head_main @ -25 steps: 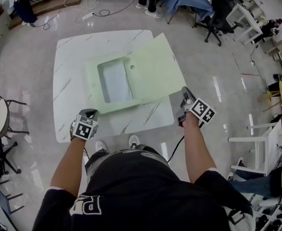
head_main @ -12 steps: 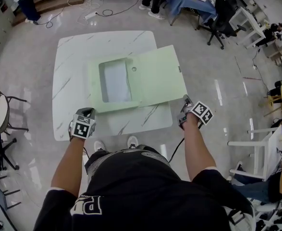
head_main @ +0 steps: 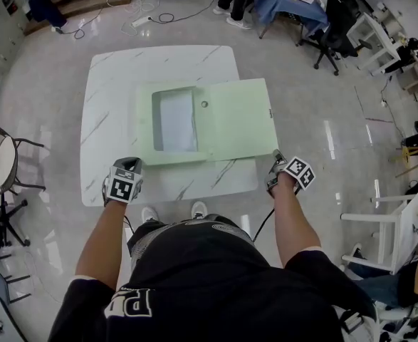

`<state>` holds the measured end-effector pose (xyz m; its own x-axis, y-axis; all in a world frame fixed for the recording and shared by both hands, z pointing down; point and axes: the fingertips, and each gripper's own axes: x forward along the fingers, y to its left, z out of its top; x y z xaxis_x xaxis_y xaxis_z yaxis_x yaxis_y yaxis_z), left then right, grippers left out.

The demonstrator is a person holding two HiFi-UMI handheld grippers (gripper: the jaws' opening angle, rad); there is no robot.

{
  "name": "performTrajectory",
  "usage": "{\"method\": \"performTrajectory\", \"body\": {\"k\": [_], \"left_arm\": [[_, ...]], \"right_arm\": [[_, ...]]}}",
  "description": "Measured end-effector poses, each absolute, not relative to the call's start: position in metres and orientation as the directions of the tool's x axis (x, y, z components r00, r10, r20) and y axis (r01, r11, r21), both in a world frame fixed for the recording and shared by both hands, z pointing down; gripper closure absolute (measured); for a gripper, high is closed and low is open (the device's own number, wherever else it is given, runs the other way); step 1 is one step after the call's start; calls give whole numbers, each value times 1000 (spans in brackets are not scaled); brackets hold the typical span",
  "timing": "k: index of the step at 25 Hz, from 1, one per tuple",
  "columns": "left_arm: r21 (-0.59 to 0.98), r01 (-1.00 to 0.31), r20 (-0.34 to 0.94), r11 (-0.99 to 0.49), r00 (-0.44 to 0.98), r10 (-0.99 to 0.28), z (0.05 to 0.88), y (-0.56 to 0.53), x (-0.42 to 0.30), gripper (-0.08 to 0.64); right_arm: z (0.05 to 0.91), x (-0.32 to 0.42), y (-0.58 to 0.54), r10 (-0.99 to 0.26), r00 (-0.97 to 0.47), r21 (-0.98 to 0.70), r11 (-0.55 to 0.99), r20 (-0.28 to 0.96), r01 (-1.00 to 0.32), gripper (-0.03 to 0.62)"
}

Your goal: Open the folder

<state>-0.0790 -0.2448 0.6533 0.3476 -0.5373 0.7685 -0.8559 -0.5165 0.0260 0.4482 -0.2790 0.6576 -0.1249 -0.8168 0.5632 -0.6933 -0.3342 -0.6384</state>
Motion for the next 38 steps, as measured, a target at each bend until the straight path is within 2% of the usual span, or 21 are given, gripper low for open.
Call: {"method": "performTrajectory", "body": {"k": [15, 22, 30, 36, 38], "left_arm": [[58, -849, 780, -525, 367, -507, 653, -245, -80, 505], [105, -855, 778, -509, 389, -493, 656, -248, -84, 505], [117, -830, 776, -545, 419, -472, 654, -247, -81, 505], [58, -798, 784, -600, 408, -467, 657, -248, -82, 505], [56, -793, 785, -606, 410, -465, 653, -245, -80, 505]], "right_arm": [[695, 454, -279, -769, -131, -638, -408, 626, -653, 581], [680, 452, -279, -799, -141, -685, -393, 584, -613, 572], [639, 443, -277, -825, -128, -657, -333, 550, -677, 568], [597, 431, -273, -854, -96, -618, -287, 511, -732, 490], [582, 428, -271, -867, -79, -599, -272, 493, -754, 485]]}}
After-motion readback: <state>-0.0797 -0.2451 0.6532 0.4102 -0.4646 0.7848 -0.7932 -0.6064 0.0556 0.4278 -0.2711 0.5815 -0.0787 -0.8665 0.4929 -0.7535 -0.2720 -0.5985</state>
